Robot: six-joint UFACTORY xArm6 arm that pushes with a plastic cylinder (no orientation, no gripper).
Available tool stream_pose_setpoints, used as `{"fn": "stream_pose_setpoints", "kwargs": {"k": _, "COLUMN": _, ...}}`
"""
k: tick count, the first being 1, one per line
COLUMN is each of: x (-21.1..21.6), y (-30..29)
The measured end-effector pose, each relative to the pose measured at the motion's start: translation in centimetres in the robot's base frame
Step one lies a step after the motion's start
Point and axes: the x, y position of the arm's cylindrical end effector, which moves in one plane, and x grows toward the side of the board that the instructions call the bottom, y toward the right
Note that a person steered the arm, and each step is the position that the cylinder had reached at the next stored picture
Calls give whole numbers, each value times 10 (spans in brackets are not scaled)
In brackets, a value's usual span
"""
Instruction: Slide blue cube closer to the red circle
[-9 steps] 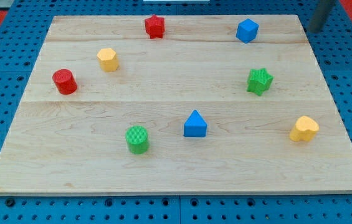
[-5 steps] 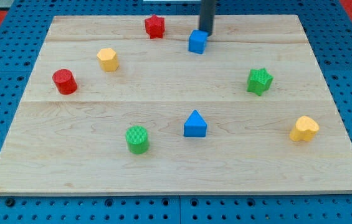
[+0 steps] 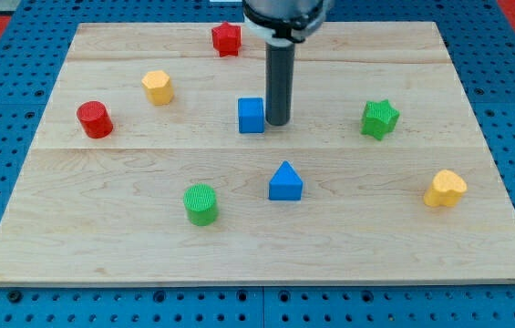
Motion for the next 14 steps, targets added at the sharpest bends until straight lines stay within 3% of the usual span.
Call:
{"fn": "stream_pose_setpoints", "kwargs": {"k": 2, "x": -28, "y": -6}}
{"fn": "stream_pose_setpoints", "kwargs": {"k": 4, "x": 6, "y": -102}}
{"fn": "stream_pose_setpoints", "kwargs": {"k": 5, "x": 16, "y": -103}}
{"fn": "stream_pose_setpoints", "kwargs": {"k": 8, "x": 31, "y": -217}}
{"fn": "stream_pose_setpoints", "kwargs": {"k": 9, "x": 101, "y": -194}}
{"fn": "stream_pose_setpoints", "kwargs": {"k": 10, "x": 117, "y": -230}}
{"fn": "stream_pose_setpoints", "kwargs": {"k": 12, "x": 65, "y": -310}}
{"fn": "stream_pose_setpoints", "kwargs": {"k": 14, "x": 61, "y": -329}}
